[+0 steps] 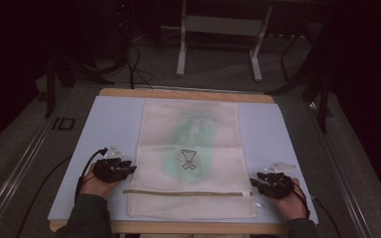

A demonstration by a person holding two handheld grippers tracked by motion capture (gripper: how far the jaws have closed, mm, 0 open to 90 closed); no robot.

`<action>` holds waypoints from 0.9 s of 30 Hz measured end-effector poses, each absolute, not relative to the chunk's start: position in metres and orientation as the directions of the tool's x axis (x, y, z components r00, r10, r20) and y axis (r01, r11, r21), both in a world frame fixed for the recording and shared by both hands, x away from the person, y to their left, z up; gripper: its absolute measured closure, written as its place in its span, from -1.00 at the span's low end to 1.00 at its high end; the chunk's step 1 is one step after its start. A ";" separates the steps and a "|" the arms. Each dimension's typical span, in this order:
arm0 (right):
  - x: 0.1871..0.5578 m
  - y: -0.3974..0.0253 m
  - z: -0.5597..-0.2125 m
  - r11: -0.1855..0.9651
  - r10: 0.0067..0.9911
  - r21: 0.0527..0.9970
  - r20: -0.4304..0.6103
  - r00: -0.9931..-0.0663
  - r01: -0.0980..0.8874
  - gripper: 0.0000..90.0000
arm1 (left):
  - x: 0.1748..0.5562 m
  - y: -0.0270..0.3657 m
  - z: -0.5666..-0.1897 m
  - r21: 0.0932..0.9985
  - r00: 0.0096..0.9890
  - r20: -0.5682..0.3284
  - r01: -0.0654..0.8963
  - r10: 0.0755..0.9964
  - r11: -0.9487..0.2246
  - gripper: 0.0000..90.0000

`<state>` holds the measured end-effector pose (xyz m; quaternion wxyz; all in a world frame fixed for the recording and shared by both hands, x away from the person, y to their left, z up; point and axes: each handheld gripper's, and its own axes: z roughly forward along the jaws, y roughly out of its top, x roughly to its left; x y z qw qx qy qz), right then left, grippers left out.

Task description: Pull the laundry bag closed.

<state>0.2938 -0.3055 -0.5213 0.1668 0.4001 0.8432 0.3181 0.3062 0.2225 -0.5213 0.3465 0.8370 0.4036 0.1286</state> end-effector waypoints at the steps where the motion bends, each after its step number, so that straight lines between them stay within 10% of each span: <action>1: 0.293 -0.304 -0.521 0.490 0.772 0.667 -0.033 -0.635 0.561 0.34 | 0.306 0.222 -0.521 0.685 0.645 -0.069 0.586 0.761 -0.434 0.49; 27: 0.282 -0.269 -0.504 0.599 0.663 0.647 -0.070 -0.745 0.472 0.19 | 0.307 0.220 -0.520 0.671 0.701 -0.092 0.569 0.708 -0.476 0.98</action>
